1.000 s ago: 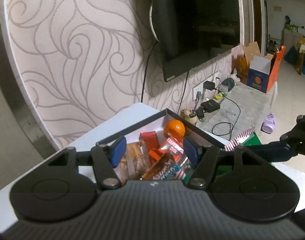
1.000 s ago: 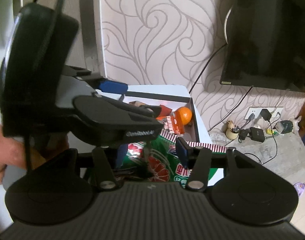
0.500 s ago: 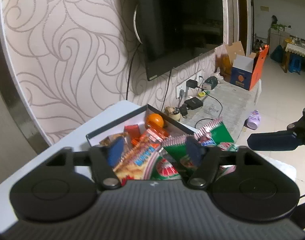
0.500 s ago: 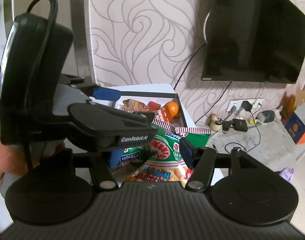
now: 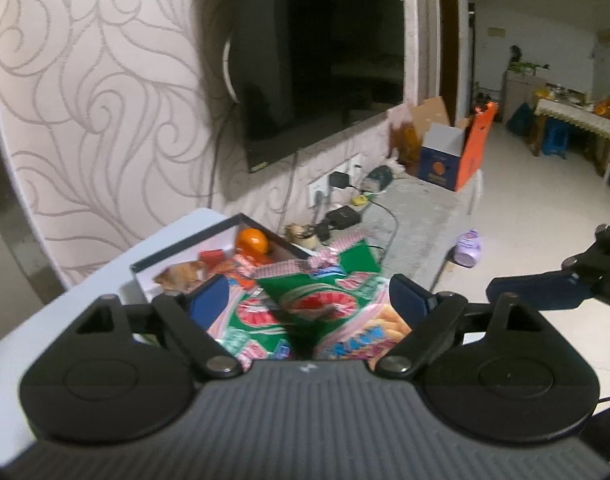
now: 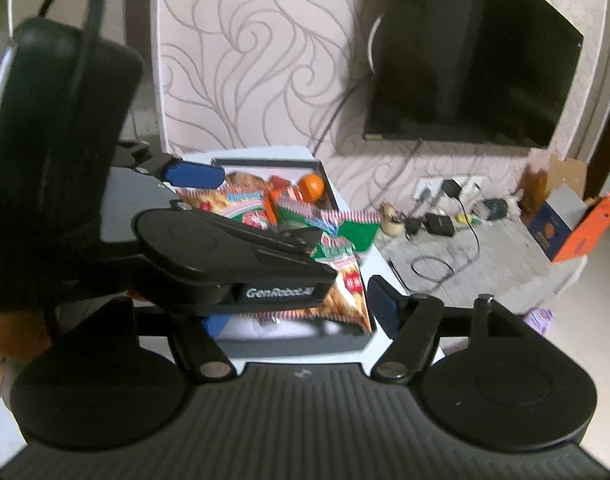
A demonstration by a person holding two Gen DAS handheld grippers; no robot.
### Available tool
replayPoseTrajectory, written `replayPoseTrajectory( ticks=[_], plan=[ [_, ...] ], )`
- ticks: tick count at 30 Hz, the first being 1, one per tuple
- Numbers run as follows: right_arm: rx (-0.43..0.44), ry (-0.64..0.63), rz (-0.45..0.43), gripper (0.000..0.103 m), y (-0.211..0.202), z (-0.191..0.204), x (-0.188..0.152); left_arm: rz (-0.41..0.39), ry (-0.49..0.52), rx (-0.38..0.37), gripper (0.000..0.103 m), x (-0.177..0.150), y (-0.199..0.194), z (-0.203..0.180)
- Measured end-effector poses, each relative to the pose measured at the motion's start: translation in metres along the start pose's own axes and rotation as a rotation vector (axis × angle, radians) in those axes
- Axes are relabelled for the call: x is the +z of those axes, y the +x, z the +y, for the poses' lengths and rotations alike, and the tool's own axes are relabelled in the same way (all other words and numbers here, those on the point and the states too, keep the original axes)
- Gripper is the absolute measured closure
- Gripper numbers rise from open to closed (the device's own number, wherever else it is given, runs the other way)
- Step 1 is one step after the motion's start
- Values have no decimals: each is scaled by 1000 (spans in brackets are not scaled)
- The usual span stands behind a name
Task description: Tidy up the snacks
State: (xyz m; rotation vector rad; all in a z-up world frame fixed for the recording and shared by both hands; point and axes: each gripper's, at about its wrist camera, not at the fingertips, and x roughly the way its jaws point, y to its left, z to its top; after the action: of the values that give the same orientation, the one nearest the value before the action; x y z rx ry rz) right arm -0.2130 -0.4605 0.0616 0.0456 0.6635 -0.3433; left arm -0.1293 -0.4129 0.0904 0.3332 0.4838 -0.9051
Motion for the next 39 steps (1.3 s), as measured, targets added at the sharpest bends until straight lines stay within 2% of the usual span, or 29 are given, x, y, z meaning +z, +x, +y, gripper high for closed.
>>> replayPoseTrajectory(
  ticks=[2,5,8,12,16,17,19,22,26,30,32,39],
  plan=[
    [-18,18,17,28,-1,-2,-4,14,19,31,14,-1,1,-4],
    [-25,66,27,28,-7,-6,-12,16,27,117,14,-5,-8,-8],
    [12,92,14,28,-20,-6,-19,12,16,125,14,-9,-22,-8],
    [74,84,-21,23,-39,0,-27,-16,-124,108,14,-18,-51,-1],
    [108,62,-30,22,-64,5,-42,-48,-352,-23,14,-33,-79,14],
    [119,63,-35,19,-72,4,-47,-41,-372,-14,14,-36,-84,13],
    [132,60,-40,18,-83,3,-55,15,-325,69,14,-38,-90,3],
    [152,74,-51,17,-101,1,-69,-2,-243,188,14,-45,-106,-14],
    [167,112,-68,15,-125,-1,-87,7,-251,225,14,-53,-124,-29],
    [166,126,-57,11,-147,2,-108,-4,-182,330,14,-62,-139,-49],
    [168,127,-49,11,-155,5,-117,-14,-152,346,14,-68,-144,-56],
    [144,117,-48,8,-167,6,-126,-12,-245,305,14,-77,-157,-54]
  ],
)
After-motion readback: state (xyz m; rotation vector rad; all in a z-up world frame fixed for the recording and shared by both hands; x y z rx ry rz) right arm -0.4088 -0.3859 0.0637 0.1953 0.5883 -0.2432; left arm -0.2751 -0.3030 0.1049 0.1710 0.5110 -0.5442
